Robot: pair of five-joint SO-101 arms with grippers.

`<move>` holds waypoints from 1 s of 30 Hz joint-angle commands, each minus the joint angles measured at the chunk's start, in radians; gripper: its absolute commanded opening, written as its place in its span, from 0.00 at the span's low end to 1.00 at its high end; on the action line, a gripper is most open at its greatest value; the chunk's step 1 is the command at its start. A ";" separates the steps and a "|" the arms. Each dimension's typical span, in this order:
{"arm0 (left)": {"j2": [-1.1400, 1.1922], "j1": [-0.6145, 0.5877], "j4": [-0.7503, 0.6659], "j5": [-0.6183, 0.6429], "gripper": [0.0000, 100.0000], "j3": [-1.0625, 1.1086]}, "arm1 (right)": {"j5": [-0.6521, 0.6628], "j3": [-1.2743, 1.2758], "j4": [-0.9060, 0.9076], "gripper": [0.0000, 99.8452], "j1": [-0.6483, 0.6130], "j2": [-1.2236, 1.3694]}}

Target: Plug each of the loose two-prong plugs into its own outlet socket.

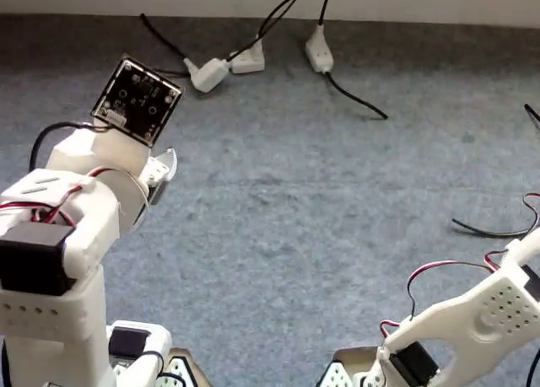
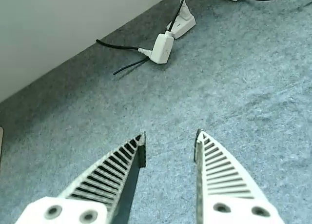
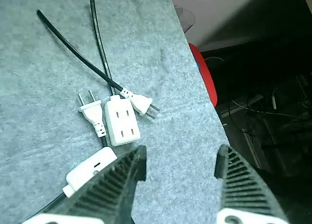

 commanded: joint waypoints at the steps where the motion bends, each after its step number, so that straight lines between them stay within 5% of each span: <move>1: -0.142 -0.005 -0.100 0.008 0.16 0.162 | 0.020 -0.001 -0.094 0.24 0.002 0.067; 18: -0.542 -0.005 -0.253 0.006 0.16 0.697 | 0.023 -0.002 -1.190 0.24 -0.012 0.653; 22: -0.622 -0.004 -0.253 0.006 0.16 0.743 | 0.183 -0.041 -1.013 0.24 -0.018 0.699; 30: -0.722 -0.004 -0.252 0.006 0.16 0.774 | 0.207 -0.317 -0.277 0.24 -0.028 0.664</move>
